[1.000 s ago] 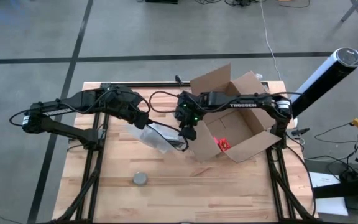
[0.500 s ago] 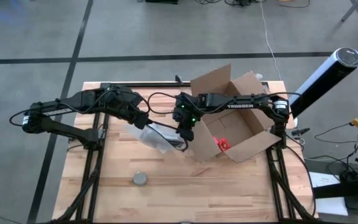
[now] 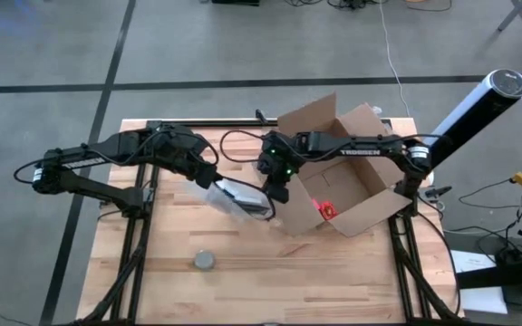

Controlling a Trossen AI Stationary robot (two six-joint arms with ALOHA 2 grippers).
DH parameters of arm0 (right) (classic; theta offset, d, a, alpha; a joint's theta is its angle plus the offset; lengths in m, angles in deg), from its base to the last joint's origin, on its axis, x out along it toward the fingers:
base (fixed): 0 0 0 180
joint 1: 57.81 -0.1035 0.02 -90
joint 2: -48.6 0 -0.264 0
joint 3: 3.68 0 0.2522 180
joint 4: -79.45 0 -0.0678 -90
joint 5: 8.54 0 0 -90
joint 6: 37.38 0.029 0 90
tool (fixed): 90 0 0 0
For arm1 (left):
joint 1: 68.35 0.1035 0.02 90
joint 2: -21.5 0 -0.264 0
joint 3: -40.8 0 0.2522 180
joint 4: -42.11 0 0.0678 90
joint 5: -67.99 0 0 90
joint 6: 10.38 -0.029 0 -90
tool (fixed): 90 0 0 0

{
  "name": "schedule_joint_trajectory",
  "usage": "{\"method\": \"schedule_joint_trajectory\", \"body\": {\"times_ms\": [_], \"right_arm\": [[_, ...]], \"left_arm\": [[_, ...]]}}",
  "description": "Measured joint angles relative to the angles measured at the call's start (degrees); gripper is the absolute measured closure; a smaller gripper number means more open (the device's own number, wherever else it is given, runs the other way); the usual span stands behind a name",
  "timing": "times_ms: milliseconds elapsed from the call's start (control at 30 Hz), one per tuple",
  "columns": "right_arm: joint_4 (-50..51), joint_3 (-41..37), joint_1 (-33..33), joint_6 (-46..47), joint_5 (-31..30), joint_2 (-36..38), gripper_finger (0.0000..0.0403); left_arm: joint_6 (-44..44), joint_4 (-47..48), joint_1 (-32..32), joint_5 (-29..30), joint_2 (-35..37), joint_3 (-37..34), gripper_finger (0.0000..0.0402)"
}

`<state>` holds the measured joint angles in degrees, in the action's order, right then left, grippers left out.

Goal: Unpack boxes

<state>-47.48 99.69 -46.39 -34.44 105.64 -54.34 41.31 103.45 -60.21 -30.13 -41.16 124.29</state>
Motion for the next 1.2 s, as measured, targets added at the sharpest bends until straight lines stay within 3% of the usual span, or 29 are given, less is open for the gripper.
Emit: {"method": "schedule_joint_trajectory", "body": {"times_ms": [300, 767, 1200], "right_arm": [[0.69, 0.00, 0.00, -1.03, 0.23, 0.66, 0.0403], [0.66, -1.24, 2.58, -2.17, -1.97, 0.48, 0.0396], [2.40, -11.45, 7.84, -3.13, -2.86, 0.47, 0.0265]], "left_arm": [[-1.00, -0.01, 0.00, -0.04, 0.11, 0.02, 0.0329], [-3.29, 0.02, 0.00, 0.00, 0.07, 0.02, 0.0324], [-4.21, 0.01, 0.00, 0.02, 0.03, 0.02, 0.0324]]}}
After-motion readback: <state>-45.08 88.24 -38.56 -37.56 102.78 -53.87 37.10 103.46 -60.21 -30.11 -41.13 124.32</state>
